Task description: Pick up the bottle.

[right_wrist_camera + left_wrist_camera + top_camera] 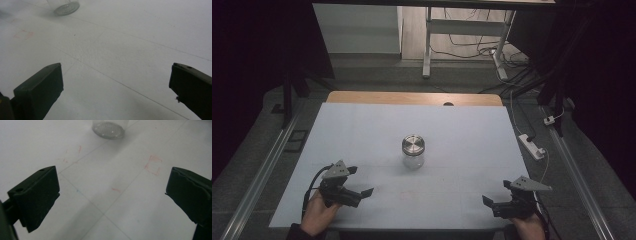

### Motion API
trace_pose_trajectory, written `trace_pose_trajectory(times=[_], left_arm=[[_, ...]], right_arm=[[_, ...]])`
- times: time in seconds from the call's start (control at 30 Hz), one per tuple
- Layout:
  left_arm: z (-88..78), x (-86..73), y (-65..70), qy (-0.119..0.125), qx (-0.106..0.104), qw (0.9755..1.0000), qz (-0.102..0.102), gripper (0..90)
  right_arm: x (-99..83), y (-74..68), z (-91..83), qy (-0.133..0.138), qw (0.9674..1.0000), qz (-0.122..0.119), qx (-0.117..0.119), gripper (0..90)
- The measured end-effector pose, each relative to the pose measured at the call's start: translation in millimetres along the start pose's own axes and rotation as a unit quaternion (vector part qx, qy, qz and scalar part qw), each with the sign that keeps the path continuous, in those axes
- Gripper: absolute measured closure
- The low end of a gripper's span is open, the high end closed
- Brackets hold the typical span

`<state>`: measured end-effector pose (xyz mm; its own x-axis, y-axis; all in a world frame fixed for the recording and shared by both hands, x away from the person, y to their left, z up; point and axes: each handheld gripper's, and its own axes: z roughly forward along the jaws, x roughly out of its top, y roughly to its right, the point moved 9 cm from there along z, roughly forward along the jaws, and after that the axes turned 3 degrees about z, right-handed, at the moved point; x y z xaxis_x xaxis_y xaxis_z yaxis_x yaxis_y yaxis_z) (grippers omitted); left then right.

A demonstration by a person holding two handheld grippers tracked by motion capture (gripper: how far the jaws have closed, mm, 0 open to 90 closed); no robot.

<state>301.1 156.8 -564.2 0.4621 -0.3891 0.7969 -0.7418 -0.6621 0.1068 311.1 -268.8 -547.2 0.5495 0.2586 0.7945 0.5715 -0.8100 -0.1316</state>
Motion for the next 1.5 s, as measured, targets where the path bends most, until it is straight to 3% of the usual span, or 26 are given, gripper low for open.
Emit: trace_pose_trajectory(times=[0.4,0.63,0.83,1.07,1.37,1.5], left_arm=[[30.0,24.7,-6.0,-0.016,-0.013,0.9998,-0.007,0.0],[51.1,39.3,-8.4,-0.028,-0.013,0.9994,0.013,0.0],[68.9,53.7,-6.4,-0.021,-0.032,0.999,0.022,0.0],[89.3,67.3,-8.3,-0.022,-0.034,0.9987,0.032,0.0],[113.8,84.0,-10.8,-0.007,-0.037,0.9983,0.045,0.0],[126.9,88.2,-9.4,-0.013,-0.039,0.9973,0.06,0.0]], right_arm=[[-0.1,0.0,0.1,0.0,1.0,0.0,0.0,0.0],[-0.2,-0.4,0.1,-0.001,1.0,-0.001,0.001,0.0],[-0.3,-0.5,0.3,-0.002,1.0,-0.001,0.002,0.0],[-0.4,-0.5,0.4,-0.002,1.0,-0.002,0.002,0.0],[-0.5,-0.7,0.7,-0.003,1.0,-0.002,0.003,0.0],[-0.6,-0.7,0.9,-0.004,1.0,-0.002,0.005,0.0]])
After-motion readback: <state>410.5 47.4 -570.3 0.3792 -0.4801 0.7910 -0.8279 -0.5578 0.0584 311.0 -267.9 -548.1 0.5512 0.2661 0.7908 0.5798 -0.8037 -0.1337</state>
